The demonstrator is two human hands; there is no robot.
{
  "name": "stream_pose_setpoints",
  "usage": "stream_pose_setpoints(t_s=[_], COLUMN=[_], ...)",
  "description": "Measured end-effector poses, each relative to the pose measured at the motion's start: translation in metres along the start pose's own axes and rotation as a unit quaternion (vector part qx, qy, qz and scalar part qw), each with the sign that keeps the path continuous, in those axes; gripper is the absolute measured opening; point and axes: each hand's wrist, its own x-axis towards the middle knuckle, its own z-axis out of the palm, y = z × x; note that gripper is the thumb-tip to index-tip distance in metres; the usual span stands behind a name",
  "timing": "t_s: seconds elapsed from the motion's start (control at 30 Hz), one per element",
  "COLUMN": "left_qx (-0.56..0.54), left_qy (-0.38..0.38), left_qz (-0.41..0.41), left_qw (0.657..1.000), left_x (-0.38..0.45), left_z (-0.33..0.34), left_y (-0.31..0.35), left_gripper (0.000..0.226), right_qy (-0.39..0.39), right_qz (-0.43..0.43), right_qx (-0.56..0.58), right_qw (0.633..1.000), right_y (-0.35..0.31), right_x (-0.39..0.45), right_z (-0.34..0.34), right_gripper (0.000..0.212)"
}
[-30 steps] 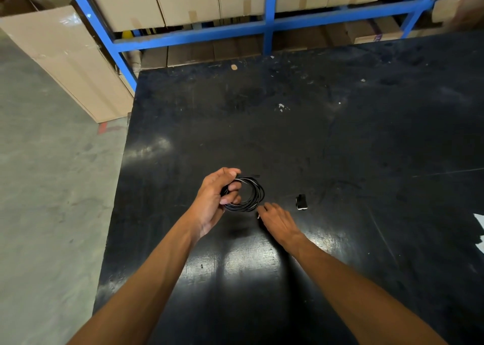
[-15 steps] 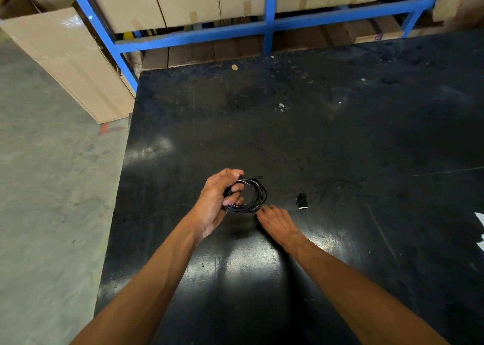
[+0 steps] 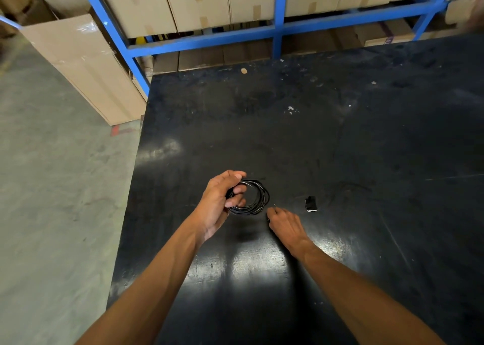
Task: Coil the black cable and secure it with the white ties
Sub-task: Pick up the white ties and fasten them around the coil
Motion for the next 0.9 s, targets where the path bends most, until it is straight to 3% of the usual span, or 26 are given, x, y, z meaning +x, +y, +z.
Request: stream_pose_setpoints(t_s=[0.47, 0.9], left_qx=[-0.01, 0.0], left_qy=[-0.01, 0.006], left_qz=[-0.023, -0.025], left_qw=[1.0, 1.0], left_x=[-0.014, -0.016], left_z=[0.002, -0.007], left_y=[-0.01, -0.014], left_gripper=[0.013, 0.013], right_qy=[-0.039, -0.036], right_qz=[-0.022, 0.027], right_qx=[-0.055, 0.046], right_qw=[0.998, 0.998], right_y=[0.011, 0.006], right_x=[0.002, 0.0], right_z=[-0.008, -0.014], right_gripper=[0.023, 0.017])
